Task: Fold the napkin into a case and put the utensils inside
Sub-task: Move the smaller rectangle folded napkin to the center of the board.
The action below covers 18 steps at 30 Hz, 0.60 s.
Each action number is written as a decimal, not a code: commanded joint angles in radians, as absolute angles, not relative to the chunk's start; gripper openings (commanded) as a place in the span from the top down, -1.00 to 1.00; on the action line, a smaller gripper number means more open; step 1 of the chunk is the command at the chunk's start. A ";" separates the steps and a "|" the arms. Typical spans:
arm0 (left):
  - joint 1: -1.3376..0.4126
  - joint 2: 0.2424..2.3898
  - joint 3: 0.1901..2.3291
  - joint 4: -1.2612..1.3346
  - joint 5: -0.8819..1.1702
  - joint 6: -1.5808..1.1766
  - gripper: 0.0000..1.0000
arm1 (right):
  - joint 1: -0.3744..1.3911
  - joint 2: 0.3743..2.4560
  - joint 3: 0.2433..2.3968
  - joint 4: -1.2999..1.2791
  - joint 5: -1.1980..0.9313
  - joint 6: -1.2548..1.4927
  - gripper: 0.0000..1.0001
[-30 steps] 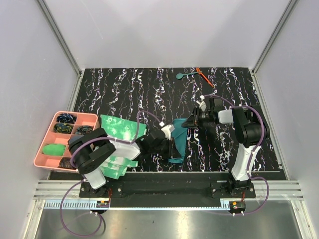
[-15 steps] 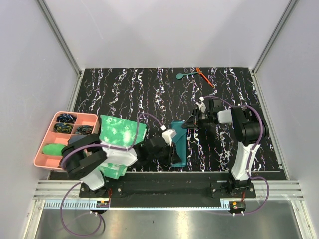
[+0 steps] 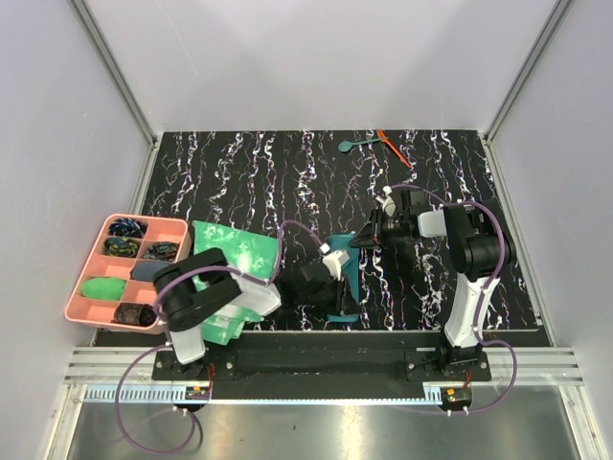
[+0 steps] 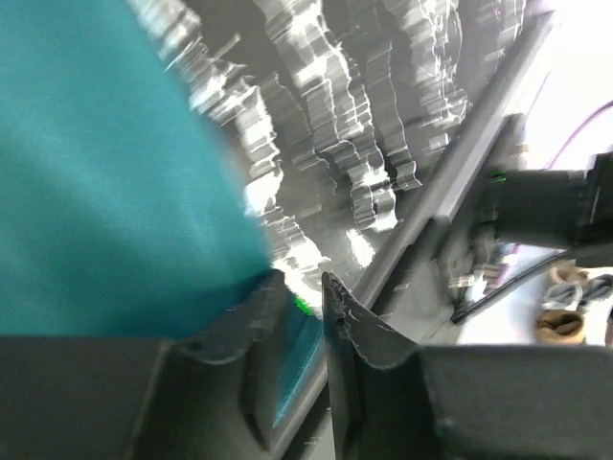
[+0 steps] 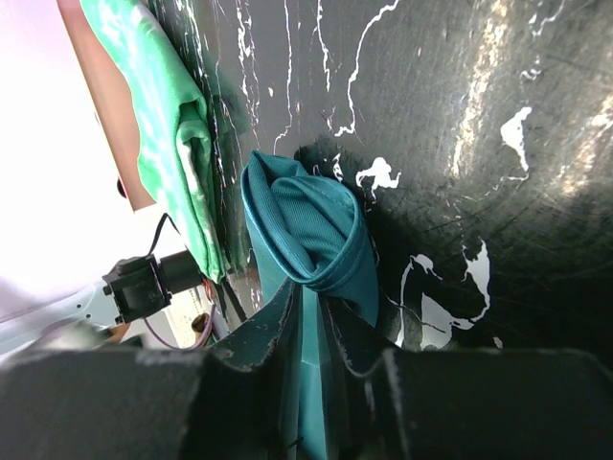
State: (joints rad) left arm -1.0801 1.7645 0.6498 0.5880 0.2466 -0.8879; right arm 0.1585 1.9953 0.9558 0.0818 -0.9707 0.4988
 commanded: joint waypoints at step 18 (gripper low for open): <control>-0.848 1.743 0.719 -0.106 0.178 -0.674 0.44 | 0.092 1.895 0.939 0.061 -0.867 0.518 0.55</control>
State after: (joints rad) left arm -0.8864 1.7271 0.7307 0.2157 0.3283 -0.8349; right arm 0.1074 1.9789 0.9497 0.0628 -0.9066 0.5060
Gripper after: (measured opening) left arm 0.271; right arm 0.211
